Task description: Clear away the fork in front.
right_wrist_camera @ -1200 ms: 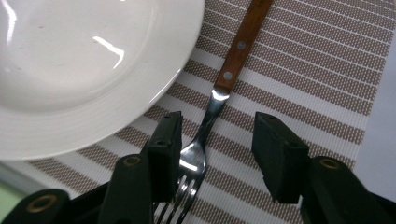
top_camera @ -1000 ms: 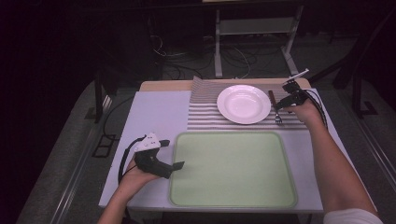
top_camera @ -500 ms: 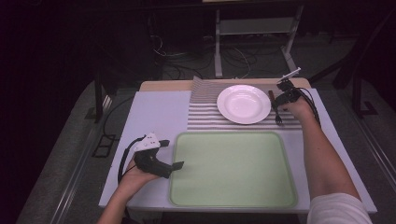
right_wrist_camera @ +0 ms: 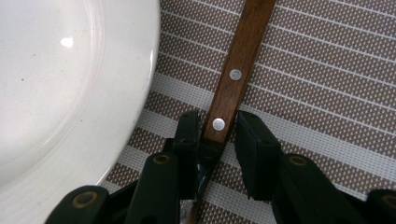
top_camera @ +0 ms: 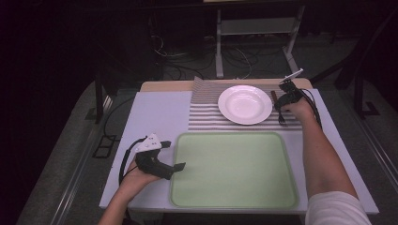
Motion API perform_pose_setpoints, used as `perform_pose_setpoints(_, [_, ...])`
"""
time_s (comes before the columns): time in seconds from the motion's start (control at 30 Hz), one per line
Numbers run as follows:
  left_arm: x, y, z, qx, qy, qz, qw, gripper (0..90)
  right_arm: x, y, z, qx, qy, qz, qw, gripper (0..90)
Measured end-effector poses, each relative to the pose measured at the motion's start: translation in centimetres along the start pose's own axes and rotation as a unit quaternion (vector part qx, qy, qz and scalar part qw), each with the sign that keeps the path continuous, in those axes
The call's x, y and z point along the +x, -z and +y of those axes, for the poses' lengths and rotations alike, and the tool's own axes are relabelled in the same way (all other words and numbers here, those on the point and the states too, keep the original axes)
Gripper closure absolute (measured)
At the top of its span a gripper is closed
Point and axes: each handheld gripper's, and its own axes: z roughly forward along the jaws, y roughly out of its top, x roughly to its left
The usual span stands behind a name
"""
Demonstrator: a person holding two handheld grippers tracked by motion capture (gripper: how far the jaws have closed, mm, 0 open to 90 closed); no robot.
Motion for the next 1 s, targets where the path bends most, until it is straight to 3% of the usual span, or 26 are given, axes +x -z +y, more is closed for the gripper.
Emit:
perform_pose_setpoints(0.27, [-0.1, 0.0, 0.0, 0.0, -0.001, -0.002, 1.0, 0.0, 0.0, 0.0, 0.0, 0.001, 0.004, -0.009, 0.9999, 76.1])
perform_pose_setpoints(0.5, [-0.1, 0.1, 0.0, 0.001, -0.001, -0.003, 1.0, 0.0, 0.2, 0.1, -0.1, 0.001, 0.028, -0.02, 0.9994, 76.7])
perform_pose_setpoints(0.67, [0.0, 0.0, 0.0, 0.0, 0.0, -0.002, 1.0, 0.0, -0.7, 1.0, -0.5, -0.011, 0.012, -0.007, 0.9998, 77.0])
perform_pose_setpoints(0.87, [0.0, 0.0, 0.0, 0.001, -0.001, -0.002, 1.0, 0.0, -1.1, 2.8, -1.0, -0.029, 0.021, 0.005, 0.9993, 77.0])
perform_pose_setpoints(1.0, [-0.1, 0.0, 0.1, -0.001, -0.001, -0.001, 1.0, 0.0, -1.5, 3.6, -1.6, -0.039, 0.01, 0.012, 0.9991, 77.1])
